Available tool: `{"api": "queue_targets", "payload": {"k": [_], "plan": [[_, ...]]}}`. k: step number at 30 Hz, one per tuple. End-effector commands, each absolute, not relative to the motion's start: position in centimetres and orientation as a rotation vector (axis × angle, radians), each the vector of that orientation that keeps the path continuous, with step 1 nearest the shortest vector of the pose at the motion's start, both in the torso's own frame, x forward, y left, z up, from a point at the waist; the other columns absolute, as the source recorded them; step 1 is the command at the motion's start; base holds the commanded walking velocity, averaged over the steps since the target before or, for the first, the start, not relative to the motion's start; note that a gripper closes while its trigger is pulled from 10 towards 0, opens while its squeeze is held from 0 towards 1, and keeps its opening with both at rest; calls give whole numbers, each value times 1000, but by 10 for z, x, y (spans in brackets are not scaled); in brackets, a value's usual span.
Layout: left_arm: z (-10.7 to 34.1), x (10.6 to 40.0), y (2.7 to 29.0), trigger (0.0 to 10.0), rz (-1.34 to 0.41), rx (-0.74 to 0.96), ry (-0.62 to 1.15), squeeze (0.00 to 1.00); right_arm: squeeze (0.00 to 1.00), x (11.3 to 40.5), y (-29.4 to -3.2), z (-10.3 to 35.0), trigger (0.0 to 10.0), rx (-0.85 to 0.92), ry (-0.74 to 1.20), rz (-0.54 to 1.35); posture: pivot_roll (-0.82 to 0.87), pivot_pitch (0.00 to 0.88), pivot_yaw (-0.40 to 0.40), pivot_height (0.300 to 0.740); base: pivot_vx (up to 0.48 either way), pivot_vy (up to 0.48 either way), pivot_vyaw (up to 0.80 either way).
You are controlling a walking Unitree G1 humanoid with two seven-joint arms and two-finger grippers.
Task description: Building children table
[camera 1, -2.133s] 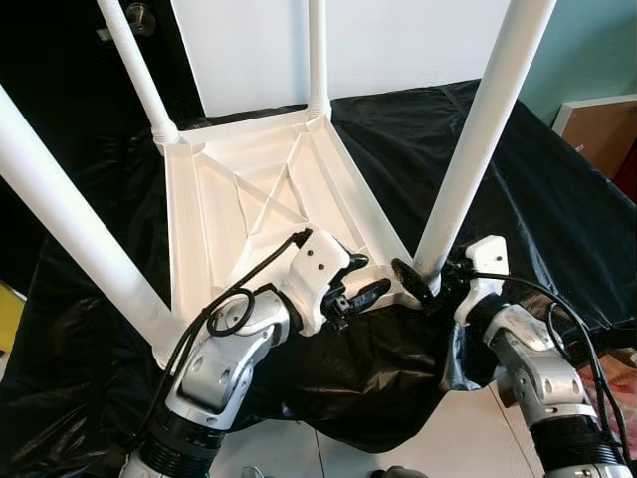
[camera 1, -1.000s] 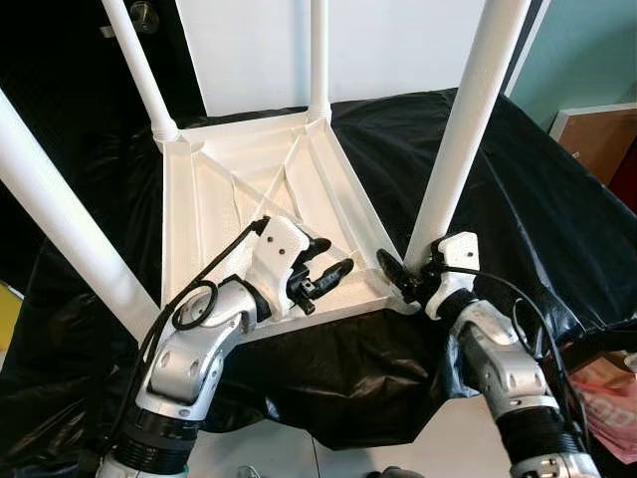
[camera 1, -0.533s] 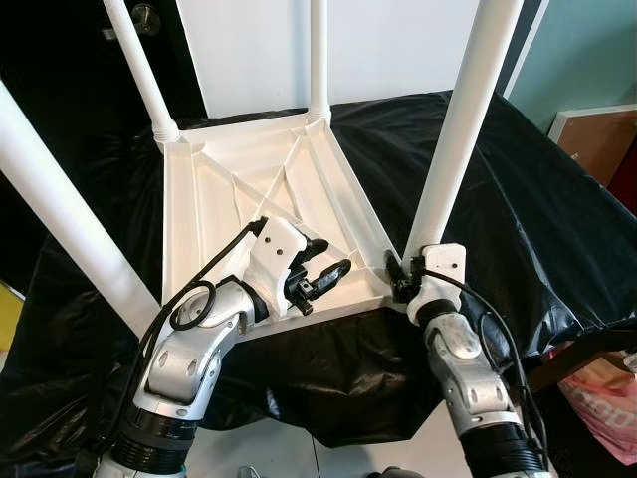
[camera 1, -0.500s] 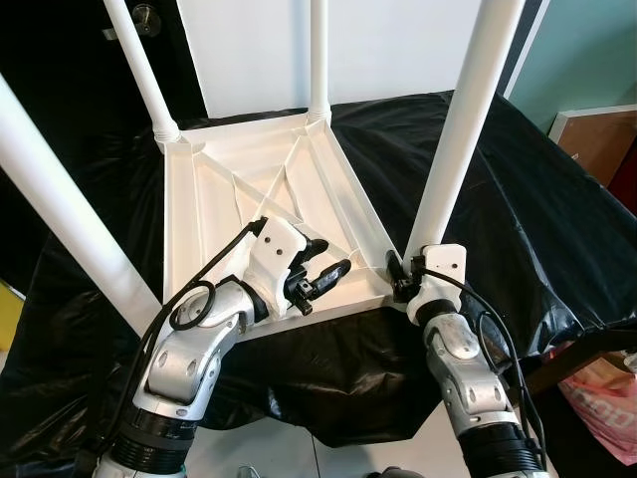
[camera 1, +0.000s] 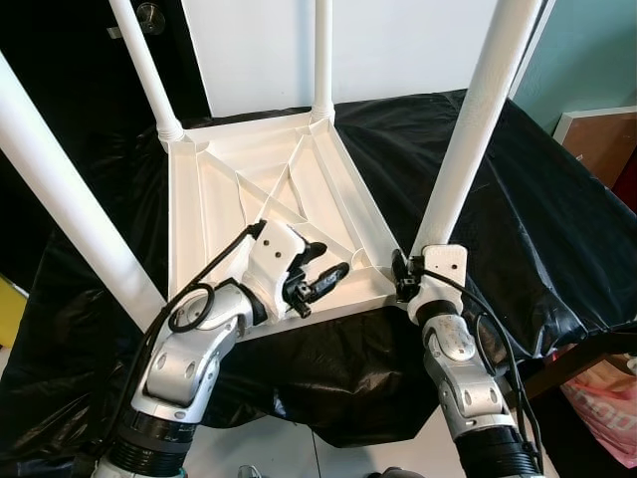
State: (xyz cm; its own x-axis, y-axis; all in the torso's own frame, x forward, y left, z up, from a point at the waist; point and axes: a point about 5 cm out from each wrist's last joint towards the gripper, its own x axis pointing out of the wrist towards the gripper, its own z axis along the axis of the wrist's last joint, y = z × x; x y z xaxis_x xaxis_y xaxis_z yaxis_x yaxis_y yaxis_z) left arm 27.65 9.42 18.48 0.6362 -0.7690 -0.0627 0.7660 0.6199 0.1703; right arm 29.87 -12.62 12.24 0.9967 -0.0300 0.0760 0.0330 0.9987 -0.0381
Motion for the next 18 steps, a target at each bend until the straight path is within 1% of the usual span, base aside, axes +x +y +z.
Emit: {"api": "queue_targets", "payload": {"k": [1,5,6,7,8,10,12,13,14,16,17,18], "plan": [[186,276,95,10000,-878,190,-20,0,1000,298,-128,122,10000,-50,-80,-25,-117,61,-23,740,0,0,0],[185,275,94,10000,-875,188,-21,0,1000,299,-132,128,10000,-58,-114,25,-113,58,-30,740,0,0,0],[185,274,94,10000,-876,187,-21,0,1000,299,-136,131,10000,-58,-129,71,-110,57,-34,740,0,0,0],[184,273,94,10000,-875,189,-20,0,1000,300,-142,135,10000,-47,-141,156,-104,57,-33,740,0,0,0],[184,273,94,10000,-875,189,-20,0,1000,300,-142,135,10000,-47,-141,156,-104,57,-33,740,0,0,0],[183,273,94,10000,-871,192,-17,0,1000,301,-145,136,10000,-41,-145,255,-102,57,-32,740,0,0,0],[185,273,95,10000,-868,192,-18,0,988,302,-148,136,10000,-55,-117,411,-99,59,-27,740,0,0,0],[185,273,95,10000,-867,192,-19,0,988,302,-149,136,10000,-58,-109,448,-99,59,-27,740,0,0,0],[185,273,96,10000,-867,193,-18,0,0,304,-151,136,10000,-73,-94,507,-95,65,-26,740,0,0,0],[185,273,96,10000,-867,193,-18,0,0,304,-151,136,10000,-73,-94,507,-95,65,-26,740,0,0,0],[185,273,96,10000,-867,194,-17,0,0,306,-154,135,10000,-95,-77,568,-94,69,-25,740,0,0,0],[185,273,96,10000,-866,195,-17,0,0,308,-156,135,10000,-102,-72,586,-92,71,-23,740,0,0,0]]}}
